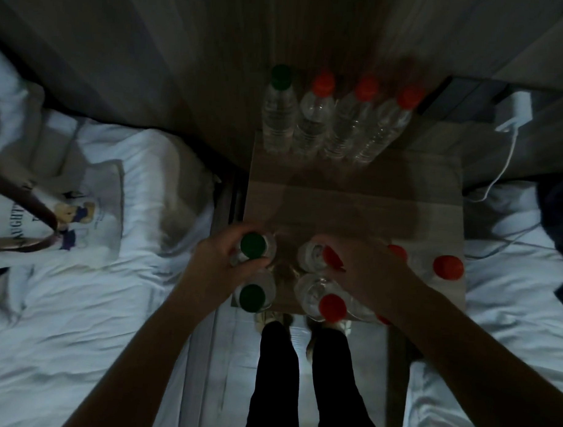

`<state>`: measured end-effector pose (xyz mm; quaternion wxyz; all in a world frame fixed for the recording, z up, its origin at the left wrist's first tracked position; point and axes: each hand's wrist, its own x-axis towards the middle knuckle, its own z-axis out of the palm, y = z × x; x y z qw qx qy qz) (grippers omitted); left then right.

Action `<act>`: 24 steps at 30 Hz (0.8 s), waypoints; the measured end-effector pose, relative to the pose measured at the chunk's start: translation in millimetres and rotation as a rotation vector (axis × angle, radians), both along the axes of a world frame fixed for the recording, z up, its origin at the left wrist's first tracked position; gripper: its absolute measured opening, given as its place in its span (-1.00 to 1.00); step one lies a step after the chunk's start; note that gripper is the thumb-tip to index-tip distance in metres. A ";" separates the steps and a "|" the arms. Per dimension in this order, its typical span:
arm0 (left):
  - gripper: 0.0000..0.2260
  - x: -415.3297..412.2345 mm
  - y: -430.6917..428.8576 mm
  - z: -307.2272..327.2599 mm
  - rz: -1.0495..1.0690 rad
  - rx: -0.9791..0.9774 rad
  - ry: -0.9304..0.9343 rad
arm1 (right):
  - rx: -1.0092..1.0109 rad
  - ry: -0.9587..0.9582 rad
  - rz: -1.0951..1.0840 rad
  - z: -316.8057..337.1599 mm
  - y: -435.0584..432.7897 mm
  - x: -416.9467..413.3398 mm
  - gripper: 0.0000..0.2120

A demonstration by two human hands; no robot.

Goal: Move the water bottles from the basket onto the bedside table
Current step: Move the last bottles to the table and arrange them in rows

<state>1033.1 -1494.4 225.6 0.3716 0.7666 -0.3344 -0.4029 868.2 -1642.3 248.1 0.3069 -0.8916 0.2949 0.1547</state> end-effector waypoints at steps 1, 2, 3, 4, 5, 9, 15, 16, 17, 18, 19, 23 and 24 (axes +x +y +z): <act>-0.55 -0.8 1.3 -1.7 0.005 -0.013 -0.010 | -0.002 0.002 -0.007 1.5 1.2 0.8 -0.65; -0.59 -1.5 2.7 -5.0 0.017 -0.030 -0.019 | -0.006 -0.005 -0.015 1.8 2.4 1.5 -0.66; -0.62 -2.6 2.9 -6.8 0.030 -0.043 -0.043 | -0.008 -0.010 -0.029 2.3 3.9 2.3 -0.65; -0.65 -3.8 2.8 -8.7 0.041 -0.063 -0.061 | -0.008 -0.016 -0.053 1.8 5.4 3.0 -0.64; -0.65 -5.3 1.8 -8.8 0.055 -0.079 -0.077 | -0.004 -0.012 -0.084 2.9 7.0 4.3 -0.63; -0.59 -3.2 -6.6 -13.7 0.110 -0.114 -0.111 | -0.022 -0.048 -0.164 0.9 7.8 11.5 -0.62; -0.73 17.9 -41.3 -8.7 0.142 -0.171 -0.046 | -0.121 -0.113 -0.257 3.4 -13.4 43.3 -0.63; -0.73 22.5 -49.6 -6.9 0.124 -0.170 -0.072 | -0.149 -0.135 -0.272 4.0 -19.1 49.8 -0.63; -0.72 26.9 -58.0 -5.2 0.104 -0.167 -0.104 | -0.176 -0.159 -0.290 4.6 -25.4 56.2 -0.62; -0.71 31.1 -66.1 -4.9 0.090 -0.163 -0.130 | -0.194 -0.180 -0.311 4.6 -31.4 62.3 -0.61; -0.71 35.4 -73.5 -5.5 0.085 -0.165 -0.142 | -0.201 -0.197 -0.331 4.3 -37.3 68.2 -0.61; -0.74 44.8 -96.4 -12.6 0.096 -0.235 -0.117 | -0.222 -0.205 -0.351 0.1 -56.0 89.1 -0.64; -0.77 46.6 -100.9 -14.5 0.106 -0.257 -0.116 | -0.231 -0.203 -0.354 -0.9 -59.5 93.1 -0.65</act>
